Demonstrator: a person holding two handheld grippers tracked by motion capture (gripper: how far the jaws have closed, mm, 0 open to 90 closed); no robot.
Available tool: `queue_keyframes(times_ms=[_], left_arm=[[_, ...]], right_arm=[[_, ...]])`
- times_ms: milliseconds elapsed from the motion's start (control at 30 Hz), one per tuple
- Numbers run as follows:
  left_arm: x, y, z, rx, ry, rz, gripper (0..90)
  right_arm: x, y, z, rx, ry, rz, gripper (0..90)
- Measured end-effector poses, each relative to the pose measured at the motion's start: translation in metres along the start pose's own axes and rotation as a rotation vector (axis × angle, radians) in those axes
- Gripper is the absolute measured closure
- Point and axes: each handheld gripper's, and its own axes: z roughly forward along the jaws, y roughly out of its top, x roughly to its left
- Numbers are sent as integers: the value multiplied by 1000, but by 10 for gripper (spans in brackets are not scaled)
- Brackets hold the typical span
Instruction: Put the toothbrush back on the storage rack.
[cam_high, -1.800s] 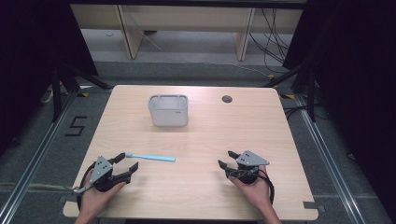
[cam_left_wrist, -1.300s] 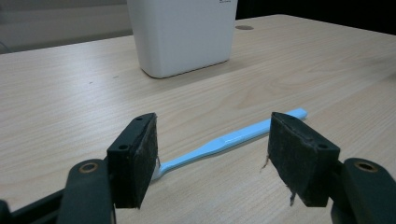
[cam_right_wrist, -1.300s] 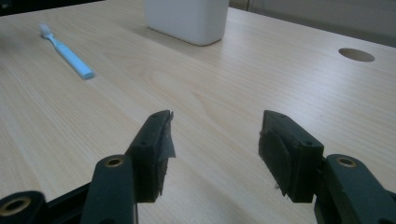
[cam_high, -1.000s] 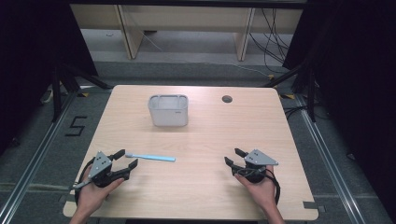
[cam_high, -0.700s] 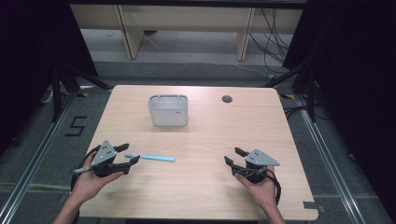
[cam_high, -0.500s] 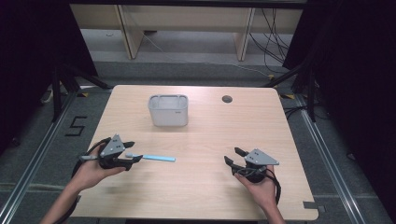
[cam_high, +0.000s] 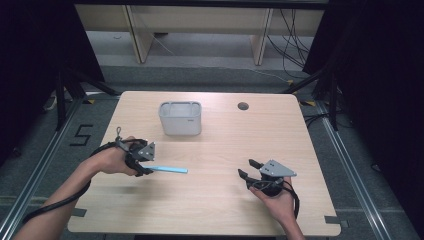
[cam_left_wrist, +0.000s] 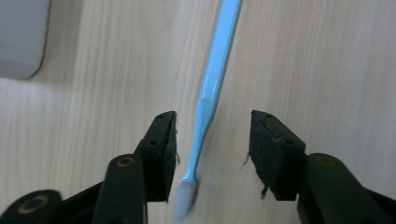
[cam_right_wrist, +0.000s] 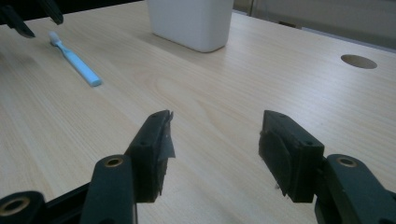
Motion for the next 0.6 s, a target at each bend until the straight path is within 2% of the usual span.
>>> queue_keyframes(times_ms=[33,100,167,200,233,300,400,500,533,567,600], left_arm=[[1,2,3,33,-9,32,522],[3,5,9,72,-51,55,522],[7,8,13,93,-76,80,522],[8,9,14,91,-76,93,524],[11,11,15,92,-75,123,531],[15,15,15,90,-68,149,566],[20,19,18,80,-98,148,592],[21,23,23,106,-132,162,599],[20,24,27,94,-145,140,604],[22,26,27,116,-146,168,611],[23,27,28,119,-152,172,617]], right_arm=[[-1,0,0,-4,-7,-19,442],[0,0,0,-3,0,-9,442],[-1,0,0,-4,-4,-17,443],[-1,0,0,-5,-3,-19,442],[-2,0,0,-6,-4,-19,443],[-2,0,0,-2,-1,-13,443],[-2,0,0,-5,-3,-16,443],[-2,0,0,-4,-1,-14,443],[-2,0,0,0,-1,-16,442],[-2,0,0,0,0,-15,443],[-1,0,0,0,3,-12,443]])
